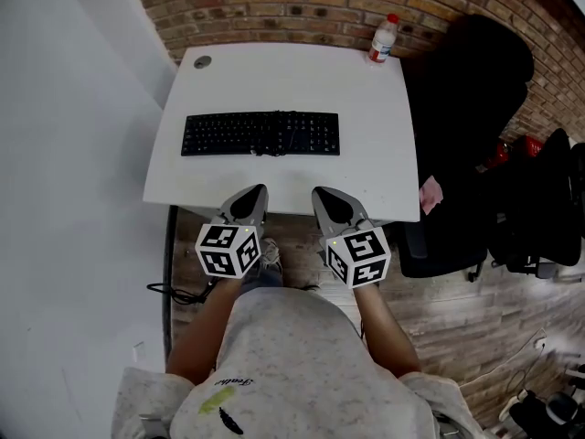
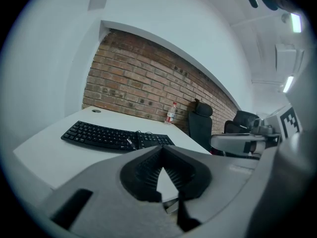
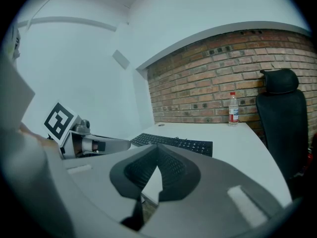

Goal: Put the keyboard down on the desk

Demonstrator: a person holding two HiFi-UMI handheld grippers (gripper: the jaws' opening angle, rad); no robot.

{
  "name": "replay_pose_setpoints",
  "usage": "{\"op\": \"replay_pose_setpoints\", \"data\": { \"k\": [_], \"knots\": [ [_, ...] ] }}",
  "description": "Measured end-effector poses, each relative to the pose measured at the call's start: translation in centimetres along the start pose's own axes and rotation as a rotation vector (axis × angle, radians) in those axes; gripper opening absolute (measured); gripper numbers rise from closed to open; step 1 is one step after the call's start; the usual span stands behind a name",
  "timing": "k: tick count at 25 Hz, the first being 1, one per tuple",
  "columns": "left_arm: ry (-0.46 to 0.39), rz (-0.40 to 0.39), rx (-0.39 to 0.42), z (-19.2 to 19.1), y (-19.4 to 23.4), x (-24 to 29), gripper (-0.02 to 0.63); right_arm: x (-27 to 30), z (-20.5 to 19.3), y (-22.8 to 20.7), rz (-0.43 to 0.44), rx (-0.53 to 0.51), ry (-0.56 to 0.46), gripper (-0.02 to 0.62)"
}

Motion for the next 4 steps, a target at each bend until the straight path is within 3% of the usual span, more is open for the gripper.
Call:
{"op": "replay_pose_setpoints", "data": {
  "k": [4],
  "knots": [
    [0.002,-0.005,-0.008,-0.08,0.44,0.02,-0.008,0.44,0.02,0.20,-0.001,-0.003,0.002,0.011]
  ]
}}
Point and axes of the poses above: the fingertips, and each gripper's own axes: x forward along the fingers, y to its left, z out of its top, the point moved 1 cm from there along -x, backward along the fingers, and after that the axes turned 9 degrees about x, right-handed, at the moved point
